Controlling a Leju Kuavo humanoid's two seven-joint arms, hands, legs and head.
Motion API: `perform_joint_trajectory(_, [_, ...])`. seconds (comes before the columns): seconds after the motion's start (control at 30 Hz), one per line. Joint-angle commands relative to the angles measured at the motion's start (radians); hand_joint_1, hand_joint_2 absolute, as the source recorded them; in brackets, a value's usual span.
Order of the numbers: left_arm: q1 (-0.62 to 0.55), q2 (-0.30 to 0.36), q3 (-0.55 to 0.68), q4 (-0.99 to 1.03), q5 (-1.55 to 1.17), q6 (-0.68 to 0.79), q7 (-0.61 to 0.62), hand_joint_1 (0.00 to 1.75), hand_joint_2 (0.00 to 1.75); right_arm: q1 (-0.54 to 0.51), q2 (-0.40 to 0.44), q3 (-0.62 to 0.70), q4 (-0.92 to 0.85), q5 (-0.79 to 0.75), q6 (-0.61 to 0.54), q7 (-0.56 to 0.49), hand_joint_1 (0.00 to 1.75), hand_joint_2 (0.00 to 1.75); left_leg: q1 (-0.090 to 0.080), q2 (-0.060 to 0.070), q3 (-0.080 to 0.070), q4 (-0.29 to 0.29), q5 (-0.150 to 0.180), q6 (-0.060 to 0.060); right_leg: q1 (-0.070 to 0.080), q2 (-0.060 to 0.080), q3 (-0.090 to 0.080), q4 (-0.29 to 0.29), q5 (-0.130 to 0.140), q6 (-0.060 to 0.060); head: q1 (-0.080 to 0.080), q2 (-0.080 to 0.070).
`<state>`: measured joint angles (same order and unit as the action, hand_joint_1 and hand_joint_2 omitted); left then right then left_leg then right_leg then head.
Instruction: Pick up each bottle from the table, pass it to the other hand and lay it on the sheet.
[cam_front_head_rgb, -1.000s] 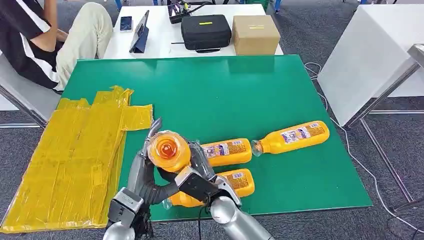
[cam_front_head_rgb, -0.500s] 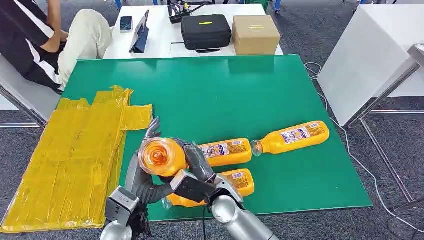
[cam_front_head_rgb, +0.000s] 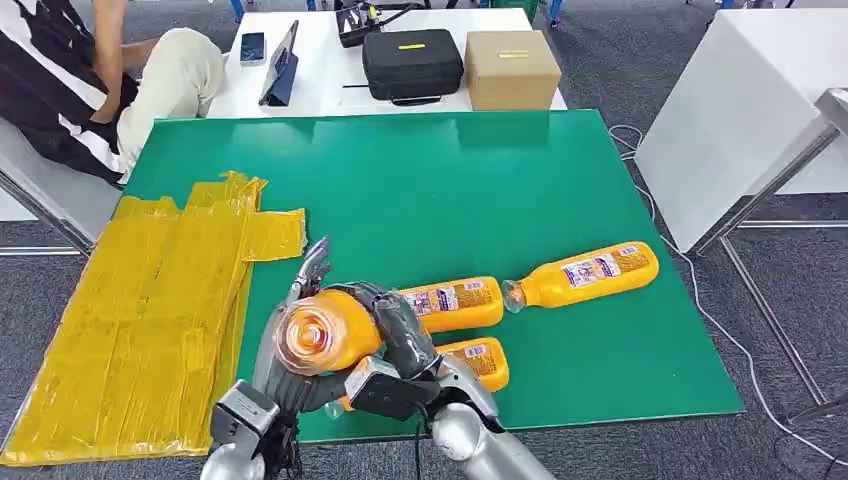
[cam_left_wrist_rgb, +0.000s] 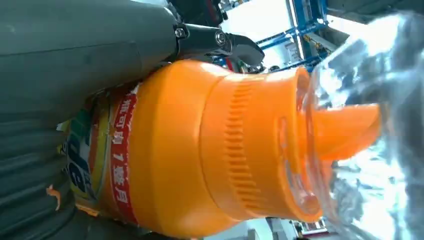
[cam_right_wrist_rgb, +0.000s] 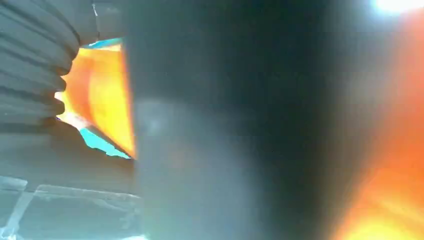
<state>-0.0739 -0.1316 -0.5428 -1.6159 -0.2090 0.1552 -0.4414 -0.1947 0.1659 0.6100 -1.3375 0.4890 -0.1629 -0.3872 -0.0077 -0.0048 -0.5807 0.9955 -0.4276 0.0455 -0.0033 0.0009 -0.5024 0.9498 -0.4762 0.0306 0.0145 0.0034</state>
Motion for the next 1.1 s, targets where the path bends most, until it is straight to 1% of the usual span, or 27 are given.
perform_joint_trajectory(0.03, [-0.028,0.034,-0.038,-0.003,0.009,-0.02,0.0,0.0,1.75,-0.015,-0.031,-0.003,0.016,-0.005,0.01,0.002,1.75,1.75,0.0,-0.001,0.002,-0.001,0.0,-0.002,0.0,-0.001,0.002,-0.001,0.0,0.0,0.0,0.0])
perform_joint_trajectory(0.2, [-0.031,0.033,-0.035,0.006,0.015,-0.03,0.001,0.0,1.75,-0.016,-0.026,-0.004,0.015,-0.005,0.011,0.003,1.75,1.75,0.0,-0.001,0.003,-0.001,-0.001,-0.002,0.0,-0.001,0.003,-0.001,-0.001,0.0,0.0,0.0])
perform_joint_trajectory(0.23, [-0.03,0.031,-0.031,0.009,0.018,-0.038,0.001,0.1,1.75,-0.016,-0.023,-0.004,0.015,-0.005,0.012,0.003,1.75,1.75,0.0,0.0,0.002,-0.001,0.0,-0.002,0.0,-0.001,0.002,-0.001,0.0,0.0,0.0,0.0])
perform_joint_trajectory(0.27, [-0.03,0.031,-0.031,0.009,0.018,-0.038,0.001,0.59,1.75,-0.016,-0.023,-0.004,0.015,-0.005,0.012,0.003,1.75,1.75,0.0,-0.001,0.003,-0.001,-0.001,-0.003,0.0,-0.001,0.004,-0.002,-0.001,-0.001,0.0,0.0])
perform_joint_trajectory(0.3, [-0.031,0.032,-0.033,0.017,0.014,-0.041,0.001,1.71,1.75,-0.013,-0.018,-0.009,0.009,-0.002,0.014,0.003,1.75,1.75,0.0,-0.001,0.002,-0.001,-0.001,-0.002,0.0,-0.001,0.003,-0.001,-0.001,0.0,0.0,0.0])
perform_joint_trajectory(0.33, [-0.03,0.032,-0.034,0.021,0.013,-0.042,0.0,1.75,1.75,-0.01,-0.014,-0.015,0.005,-0.002,0.014,0.004,1.75,1.75,0.0,-0.001,0.002,-0.001,0.0,-0.002,0.0,-0.001,0.002,-0.001,-0.001,0.0,0.0,0.0])
perform_joint_trajectory(0.47, [-0.033,0.023,-0.04,0.023,0.009,-0.048,0.001,1.75,1.75,0.009,-0.007,-0.045,-0.024,0.001,0.018,0.012,1.75,1.75,0.0,-0.001,0.003,-0.001,-0.001,-0.003,0.0,-0.002,0.003,-0.001,-0.001,-0.001,0.0,0.0])
perform_joint_trajectory(0.53, [-0.035,0.021,-0.041,0.021,0.008,-0.052,0.007,1.71,1.75,0.014,-0.01,-0.053,-0.032,0.002,0.02,0.013,1.75,1.75,0.0,-0.001,0.001,0.0,0.0,-0.002,0.0,-0.001,0.002,-0.001,-0.001,0.0,0.0,0.0])
perform_joint_trajectory(0.6, [-0.037,0.022,-0.04,0.021,0.008,-0.054,0.011,1.59,1.75,0.017,-0.012,-0.057,-0.034,0.002,0.021,0.013,1.75,1.75,0.0,-0.001,0.002,0.0,-0.001,-0.002,0.0,-0.001,0.003,-0.001,-0.001,0.0,0.0,0.0])
perform_joint_trajectory(0.63, [-0.039,0.022,-0.041,0.023,0.008,-0.054,0.011,1.62,1.75,0.018,-0.012,-0.058,-0.033,0.001,0.022,0.011,1.75,1.75,0.0,-0.001,0.001,0.0,0.0,-0.002,0.0,-0.001,0.002,-0.001,0.0,0.0,0.0,0.0])
perform_joint_trajectory(0.7, [-0.044,0.026,-0.043,0.03,0.008,-0.051,0.011,1.62,1.75,0.02,-0.01,-0.059,-0.032,-0.004,0.023,0.006,1.75,1.75,0.0,-0.001,0.002,0.0,-0.001,-0.002,0.0,-0.001,0.003,-0.001,-0.001,0.0,0.0,0.0])
perform_joint_trajectory(0.73, [-0.044,0.026,-0.043,0.033,0.009,-0.051,0.012,1.71,1.75,0.021,-0.01,-0.059,-0.033,-0.005,0.022,0.005,1.75,1.75,0.0,-0.001,0.001,-0.001,0.0,-0.002,0.0,-0.001,0.001,-0.001,0.0,0.0,0.0,0.0])
perform_joint_trajectory(0.77, [-0.046,0.028,-0.044,0.036,0.01,-0.05,0.012,1.75,1.75,0.022,-0.011,-0.059,-0.034,-0.006,0.022,0.004,1.75,1.75,0.0,-0.001,0.003,-0.001,-0.001,-0.003,0.0,-0.001,0.003,-0.001,-0.001,-0.001,0.0,0.0])
perform_joint_trajectory(0.97, [-0.047,0.029,-0.046,0.038,0.013,-0.048,0.012,1.75,1.75,0.022,-0.012,-0.059,-0.037,-0.008,0.021,0.003,1.75,1.75,0.0,-0.001,0.001,-0.001,0.0,-0.001,0.0,-0.001,0.001,-0.001,0.0,0.0,0.0,0.0])
perform_joint_trajectory(1.1, [-0.047,0.029,-0.046,0.038,0.013,-0.048,0.012,1.75,1.75,0.022,-0.012,-0.059,-0.037,-0.008,0.021,0.003,1.75,1.75,0.0,-0.001,0.003,-0.001,0.0,-0.002,0.0,-0.001,0.003,-0.001,-0.001,0.0,0.0,0.0])
